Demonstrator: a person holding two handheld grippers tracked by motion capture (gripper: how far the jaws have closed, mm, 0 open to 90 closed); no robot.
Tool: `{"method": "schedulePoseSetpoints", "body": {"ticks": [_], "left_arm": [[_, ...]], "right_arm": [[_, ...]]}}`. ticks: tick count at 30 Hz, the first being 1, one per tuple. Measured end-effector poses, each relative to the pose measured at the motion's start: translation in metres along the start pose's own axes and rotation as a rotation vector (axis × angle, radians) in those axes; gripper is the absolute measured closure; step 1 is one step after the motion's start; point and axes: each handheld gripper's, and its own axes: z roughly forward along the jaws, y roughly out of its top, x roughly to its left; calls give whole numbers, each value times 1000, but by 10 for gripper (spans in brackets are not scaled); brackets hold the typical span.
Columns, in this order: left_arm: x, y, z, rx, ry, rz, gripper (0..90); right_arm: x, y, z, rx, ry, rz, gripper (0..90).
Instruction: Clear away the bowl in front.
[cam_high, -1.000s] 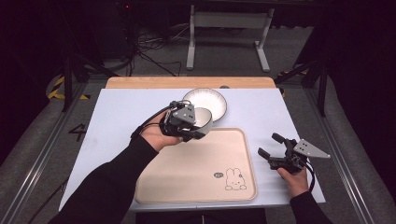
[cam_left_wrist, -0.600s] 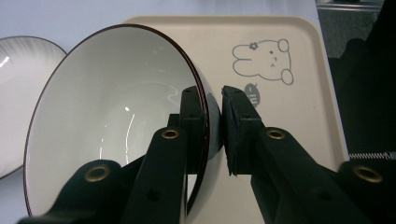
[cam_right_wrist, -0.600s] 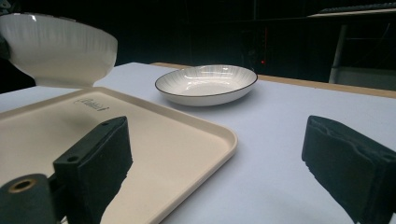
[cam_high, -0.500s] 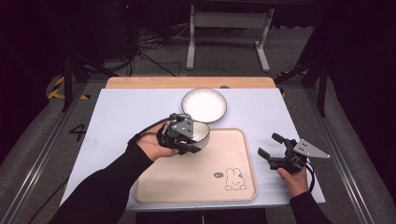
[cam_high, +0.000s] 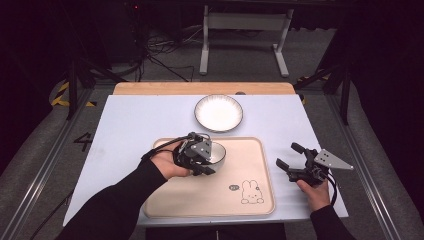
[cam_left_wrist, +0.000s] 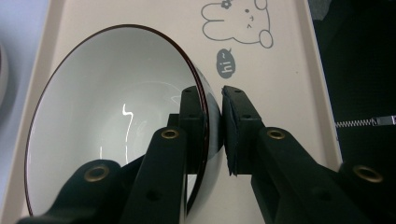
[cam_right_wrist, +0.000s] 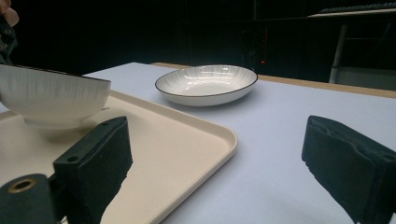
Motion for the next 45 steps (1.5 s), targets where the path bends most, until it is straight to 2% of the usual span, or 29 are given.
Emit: {"method": "schedulePoseSetpoints", "body": {"ticks": [8, 12, 20, 27, 36, 45], "left_arm": [[-2, 1, 8, 17, -16, 5, 787], [-4, 0, 12, 42, -25, 18, 789], [-5, -1, 13, 34, -23, 10, 791], [-6, -1, 13, 22, -60, -2, 795], [-10, -1, 18, 29, -90, 6, 777], [-12, -1, 23, 63, -115, 31, 762]], "right_arm": [[0, 0, 0, 0, 2, 1, 87], [0, 0, 0, 0, 3, 1, 87], [0, 0, 0, 2, 3, -2, 87], [0, 0, 0, 2, 3, -1, 87], [0, 0, 0, 2, 3, -1, 87], [0, 0, 0, 2, 4, 0, 87]]}}
